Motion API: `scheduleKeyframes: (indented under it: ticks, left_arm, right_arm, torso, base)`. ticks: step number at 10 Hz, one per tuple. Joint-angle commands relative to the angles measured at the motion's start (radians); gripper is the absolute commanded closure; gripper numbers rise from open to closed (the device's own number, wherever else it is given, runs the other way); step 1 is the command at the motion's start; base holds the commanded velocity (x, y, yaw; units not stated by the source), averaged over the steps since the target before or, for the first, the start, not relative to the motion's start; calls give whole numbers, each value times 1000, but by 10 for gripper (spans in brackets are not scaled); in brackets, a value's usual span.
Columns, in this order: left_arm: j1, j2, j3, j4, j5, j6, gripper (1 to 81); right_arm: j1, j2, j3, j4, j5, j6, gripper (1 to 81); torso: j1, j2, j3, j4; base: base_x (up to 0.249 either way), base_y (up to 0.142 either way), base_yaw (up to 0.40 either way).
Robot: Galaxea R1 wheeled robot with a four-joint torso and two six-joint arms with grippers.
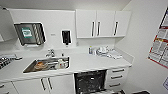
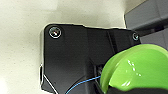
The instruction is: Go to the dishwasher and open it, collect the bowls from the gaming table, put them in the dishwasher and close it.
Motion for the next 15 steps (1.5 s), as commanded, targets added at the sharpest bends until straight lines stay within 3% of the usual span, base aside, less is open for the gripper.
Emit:
scheduleKeyframes:
  ticks: [1, 15]
  left_arm:
    - [-49, -18, 5, -2, 35, 0, 811]
    - [-45, -13, 5, 2, 35, 2, 811]
  right_arm:
    - [58, -5, 4, -7, -43, -2, 811]
    - [53, -5, 4, -8, -41, -3, 811]
  torso:
    - [0, 0, 0, 0]
    - [0, 0, 0, 0]
  base:
    - [125, 0, 0]
    - [125, 0, 0]
